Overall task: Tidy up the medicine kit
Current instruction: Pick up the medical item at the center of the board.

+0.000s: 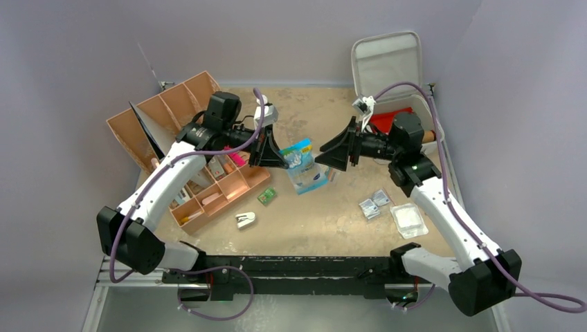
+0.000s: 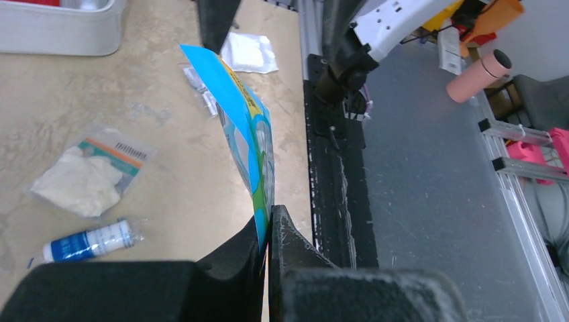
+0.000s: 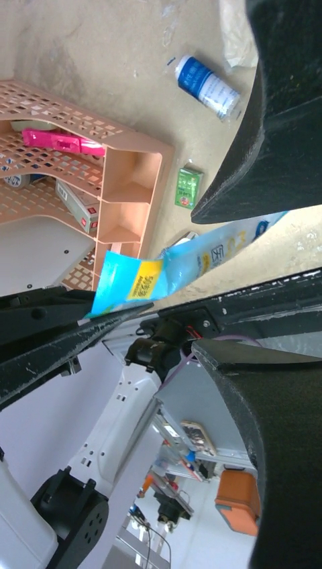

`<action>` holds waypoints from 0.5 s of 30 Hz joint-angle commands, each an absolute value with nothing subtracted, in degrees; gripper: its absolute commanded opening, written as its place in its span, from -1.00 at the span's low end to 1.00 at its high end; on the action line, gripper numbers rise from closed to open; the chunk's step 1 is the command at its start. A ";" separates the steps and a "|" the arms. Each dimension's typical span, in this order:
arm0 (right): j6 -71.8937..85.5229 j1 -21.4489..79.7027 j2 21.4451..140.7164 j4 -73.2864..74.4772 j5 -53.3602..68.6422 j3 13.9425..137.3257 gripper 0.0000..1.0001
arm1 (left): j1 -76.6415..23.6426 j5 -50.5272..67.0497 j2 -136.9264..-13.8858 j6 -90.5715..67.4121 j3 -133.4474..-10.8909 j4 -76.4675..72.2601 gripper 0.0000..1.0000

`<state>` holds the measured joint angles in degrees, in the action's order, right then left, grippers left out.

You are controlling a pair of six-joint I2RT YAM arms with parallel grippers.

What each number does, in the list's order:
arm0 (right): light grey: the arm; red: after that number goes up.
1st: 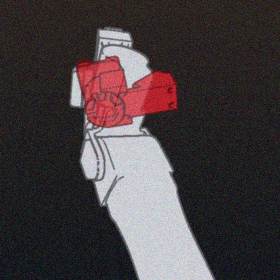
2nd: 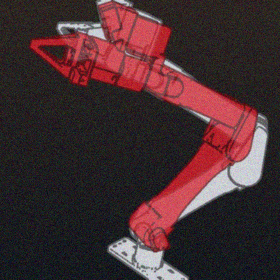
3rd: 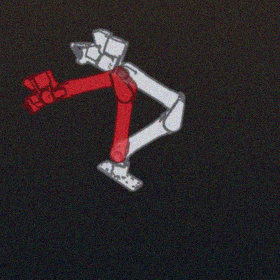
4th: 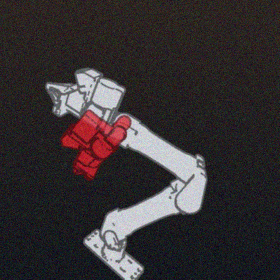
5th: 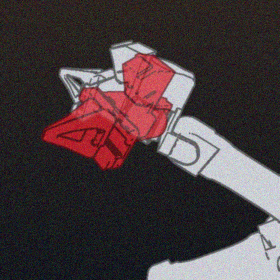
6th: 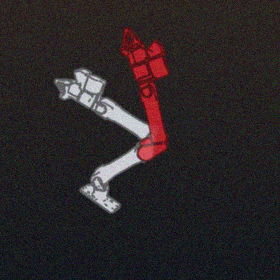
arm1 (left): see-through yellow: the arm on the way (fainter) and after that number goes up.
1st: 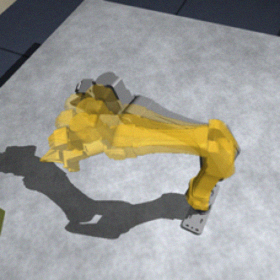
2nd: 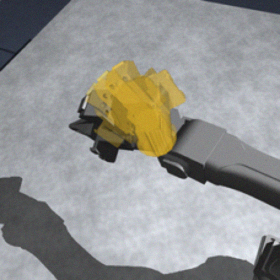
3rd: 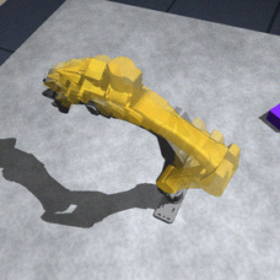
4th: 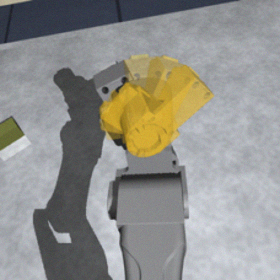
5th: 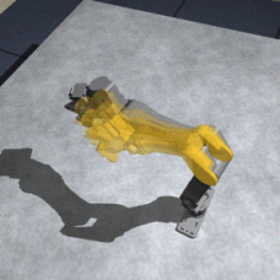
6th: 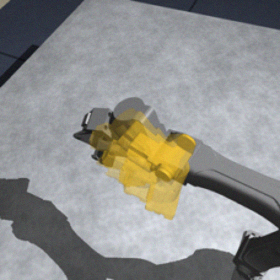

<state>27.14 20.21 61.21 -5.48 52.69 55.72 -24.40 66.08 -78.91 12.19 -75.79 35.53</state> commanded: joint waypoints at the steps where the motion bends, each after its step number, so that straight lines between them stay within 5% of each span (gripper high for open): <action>1: 28.51 20.22 63.21 -12.52 58.08 56.07 0.34 | -24.41 74.59 -79.36 14.48 -77.34 35.65 -1.00; 15: 36.83 22.73 68.11 -22.75 64.07 54.36 0.30 | -26.00 72.67 -79.09 12.27 -75.22 32.71 -1.00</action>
